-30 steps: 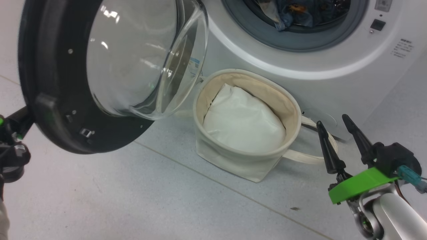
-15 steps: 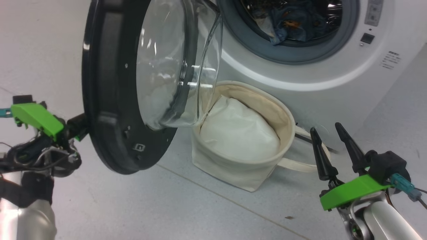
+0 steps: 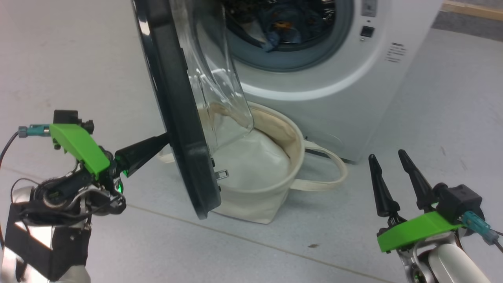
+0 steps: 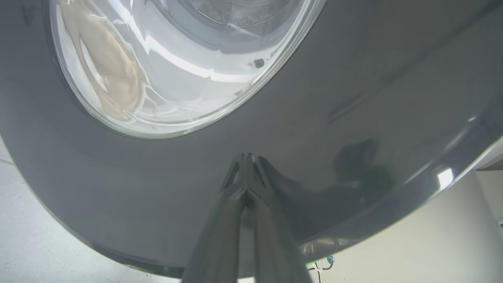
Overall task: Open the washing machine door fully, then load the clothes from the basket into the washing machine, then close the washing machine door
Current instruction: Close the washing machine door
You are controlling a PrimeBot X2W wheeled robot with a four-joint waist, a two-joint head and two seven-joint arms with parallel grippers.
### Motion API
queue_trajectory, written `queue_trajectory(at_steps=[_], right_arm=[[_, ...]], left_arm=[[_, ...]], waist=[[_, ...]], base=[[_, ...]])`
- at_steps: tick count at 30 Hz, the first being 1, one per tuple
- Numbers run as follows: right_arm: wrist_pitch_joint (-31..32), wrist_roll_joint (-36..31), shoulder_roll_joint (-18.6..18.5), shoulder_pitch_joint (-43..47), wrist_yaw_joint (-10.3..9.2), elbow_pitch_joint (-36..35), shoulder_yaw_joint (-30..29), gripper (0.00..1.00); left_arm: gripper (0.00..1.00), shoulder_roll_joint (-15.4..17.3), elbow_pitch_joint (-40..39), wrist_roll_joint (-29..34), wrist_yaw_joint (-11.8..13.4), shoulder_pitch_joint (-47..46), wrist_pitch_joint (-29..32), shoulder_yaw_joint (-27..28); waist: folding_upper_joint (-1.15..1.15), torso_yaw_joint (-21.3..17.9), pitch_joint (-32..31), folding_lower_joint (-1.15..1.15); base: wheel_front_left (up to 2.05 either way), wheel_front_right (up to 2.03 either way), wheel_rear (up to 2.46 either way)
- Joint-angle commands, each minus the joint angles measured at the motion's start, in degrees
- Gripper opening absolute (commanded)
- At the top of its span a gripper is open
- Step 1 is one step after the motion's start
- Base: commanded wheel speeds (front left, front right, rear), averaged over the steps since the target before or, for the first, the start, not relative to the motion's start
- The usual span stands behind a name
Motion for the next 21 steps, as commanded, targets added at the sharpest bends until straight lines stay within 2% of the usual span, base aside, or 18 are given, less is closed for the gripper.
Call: queue_trajectory(at_steps=[1, 5, 9, 21], right_arm=[[-0.7, -0.6, 0.0, -0.9, 0.32, -2.3, 0.5, 1.0], [-0.7, -0.8, 0.5, -1.3, 0.32, -2.6, 0.5, 1.0], [-0.7, -1.0, 0.9, -1.6, 0.32, -3.0, 0.2, 1.0], [-0.7, -2.0, 3.1, -3.0, 0.32, -4.0, -0.6, 1.0]], left_arm=[[0.0, 1.2, -2.9, -0.1, 0.3, -1.0, 0.4, 1.5], [0.0, 0.4, -5.2, 0.3, 1.4, -0.4, -0.6, 1.3], [0.0, -0.1, -6.2, 0.9, 1.4, -0.9, -1.9, 1.1], [0.0, -0.2, -1.7, 4.9, -2.8, -6.4, -10.0, 1.4]], waist=[[0.0, -2.0, 0.2, 0.0], [0.0, -5.4, 0.7, 0.0], [0.0, -8.8, 1.7, 0.0], [0.0, -19.6, 5.9, 0.0]], base=[[0.0, 0.0, 0.0], [0.0, 0.0, 0.0], [0.0, 0.0, 0.0], [0.0, 0.0, 0.0]])
